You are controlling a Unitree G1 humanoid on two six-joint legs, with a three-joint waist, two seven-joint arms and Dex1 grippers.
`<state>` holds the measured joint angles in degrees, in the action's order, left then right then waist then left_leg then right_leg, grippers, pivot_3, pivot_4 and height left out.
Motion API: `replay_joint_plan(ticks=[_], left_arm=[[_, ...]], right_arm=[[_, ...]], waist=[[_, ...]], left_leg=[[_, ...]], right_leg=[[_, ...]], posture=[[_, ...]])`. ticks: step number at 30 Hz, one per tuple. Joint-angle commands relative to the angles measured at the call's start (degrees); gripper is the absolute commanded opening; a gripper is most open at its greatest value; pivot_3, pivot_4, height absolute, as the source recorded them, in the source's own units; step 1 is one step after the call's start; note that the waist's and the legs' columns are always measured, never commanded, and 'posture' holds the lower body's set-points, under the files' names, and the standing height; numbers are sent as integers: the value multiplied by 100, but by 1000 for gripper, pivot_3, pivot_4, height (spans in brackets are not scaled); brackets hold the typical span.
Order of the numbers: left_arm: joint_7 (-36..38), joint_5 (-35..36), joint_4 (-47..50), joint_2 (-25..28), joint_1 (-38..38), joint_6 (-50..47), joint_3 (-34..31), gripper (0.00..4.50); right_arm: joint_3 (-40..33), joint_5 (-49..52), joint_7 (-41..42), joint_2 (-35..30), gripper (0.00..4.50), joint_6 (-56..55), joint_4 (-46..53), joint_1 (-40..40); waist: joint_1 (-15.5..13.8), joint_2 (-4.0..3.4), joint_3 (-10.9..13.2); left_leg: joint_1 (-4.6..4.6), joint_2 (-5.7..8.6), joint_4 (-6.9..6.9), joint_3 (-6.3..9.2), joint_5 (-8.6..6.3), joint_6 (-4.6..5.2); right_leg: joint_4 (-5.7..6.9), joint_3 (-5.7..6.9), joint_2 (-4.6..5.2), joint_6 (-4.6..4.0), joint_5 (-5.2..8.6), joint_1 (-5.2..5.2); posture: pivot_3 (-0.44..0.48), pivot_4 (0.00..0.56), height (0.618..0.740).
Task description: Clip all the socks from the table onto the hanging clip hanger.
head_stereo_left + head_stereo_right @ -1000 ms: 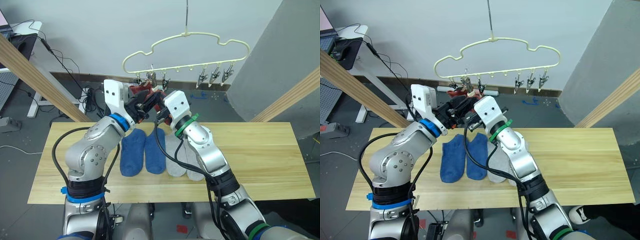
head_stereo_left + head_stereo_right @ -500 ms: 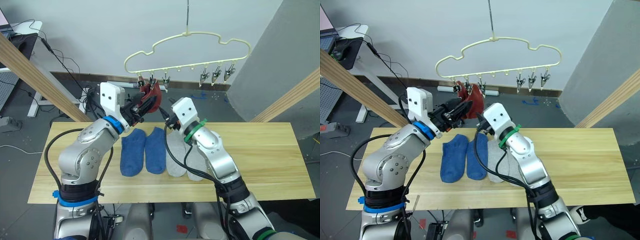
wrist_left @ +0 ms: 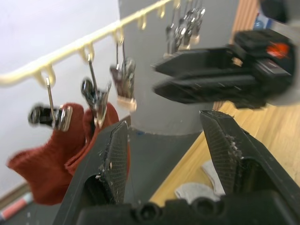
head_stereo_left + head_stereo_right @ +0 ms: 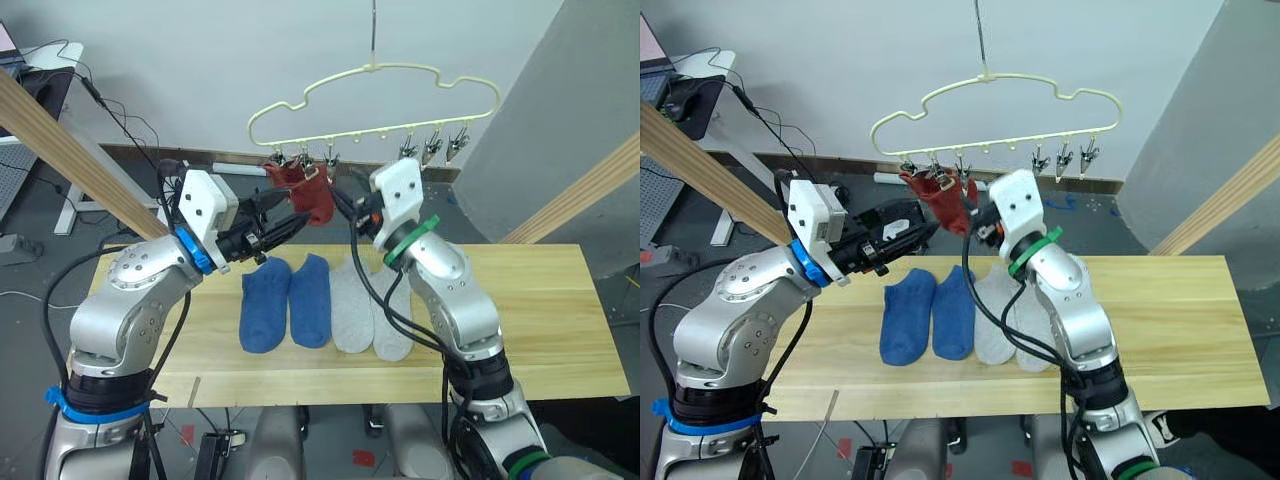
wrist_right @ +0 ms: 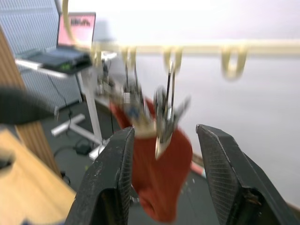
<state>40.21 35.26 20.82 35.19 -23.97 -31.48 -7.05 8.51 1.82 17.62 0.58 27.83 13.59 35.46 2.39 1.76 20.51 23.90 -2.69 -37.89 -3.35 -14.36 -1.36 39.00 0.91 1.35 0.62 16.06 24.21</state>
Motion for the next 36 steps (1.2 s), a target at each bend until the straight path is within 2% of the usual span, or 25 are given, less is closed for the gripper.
replay_joint_plan(ticks=[1, 4, 8, 14, 18, 25, 32, 36], left_arm=[[48, 2, 90, 59, -55, 103, -128, 2736], [-123, -45, 65, -77, -161, 94, -69, 2736], [-400, -101, 206, -295, -140, 39, 58, 2736], [-953, -541, 449, -815, 155, 300, 411, 2736], [-1311, -1018, 442, -1317, 332, 647, 844, 2736], [-2164, -2289, -254, -2174, 215, 1557, 1473, 2736], [-2811, -2964, -1178, -2836, -245, 2243, 1489, 2736], [-3028, -3182, -1515, -3031, -427, 2573, 1444, 2736]], right_arm=[[-92, 163, -86, 86, 2163, 21, -72, 199], [-71, 167, -50, -7, 2163, 16, -47, 231], [-68, 268, 57, -283, 2163, 309, 485, 63], [-369, 675, 539, -1210, 2163, 1028, 1620, -270], [-821, 1205, 961, -1833, 2163, 1389, 2179, -505], [-1192, 1915, 1248, -2404, 2163, 1741, 2725, -1025], [-1298, 2273, 1185, -2559, 2163, 1795, 3012, -1112], [-1456, 2447, 1216, -2697, 2163, 1743, 3100, -1232]], waist=[[-1, 0, 0], [-8, 0, 0], [-27, 0, 0], [-35, 0, 0], [-31, 0, 0], [4, 0, 0], [87, 1, 0], [95, 1, 0]], left_leg=[[0, 0, 1, -1, 0, 0], [5, 0, 1, -2, 0, 0], [9, 1, 0, -2, 0, 1], [14, 2, -1, -1, -1, 2], [10, 2, -1, 2, -1, 4], [12, 4, 0, 2, -3, 7], [13, 5, -4, 2, -14, 27], [15, 6, -3, -1, -14, 27]], right_leg=[[-1, 0, 0, 0, 0, 0], [-2, -1, 0, 0, 0, 5], [-2, -1, 1, 0, 0, 6], [-5, -2, 3, 0, 0, 6], [0, 0, 2, 0, 0, 6], [-3, -1, 1, 0, 0, 4], [-1, 0, 0, 1, 0, 4], [-5, -2, 0, 2, 1, 4]], posture=[[-56, 357, 740], [-52, 355, 740], [-78, 357, 740], [-99, 364, 740], [-109, 364, 740], [-143, 361, 740], [-163, 365, 740], [-170, 368, 740]])
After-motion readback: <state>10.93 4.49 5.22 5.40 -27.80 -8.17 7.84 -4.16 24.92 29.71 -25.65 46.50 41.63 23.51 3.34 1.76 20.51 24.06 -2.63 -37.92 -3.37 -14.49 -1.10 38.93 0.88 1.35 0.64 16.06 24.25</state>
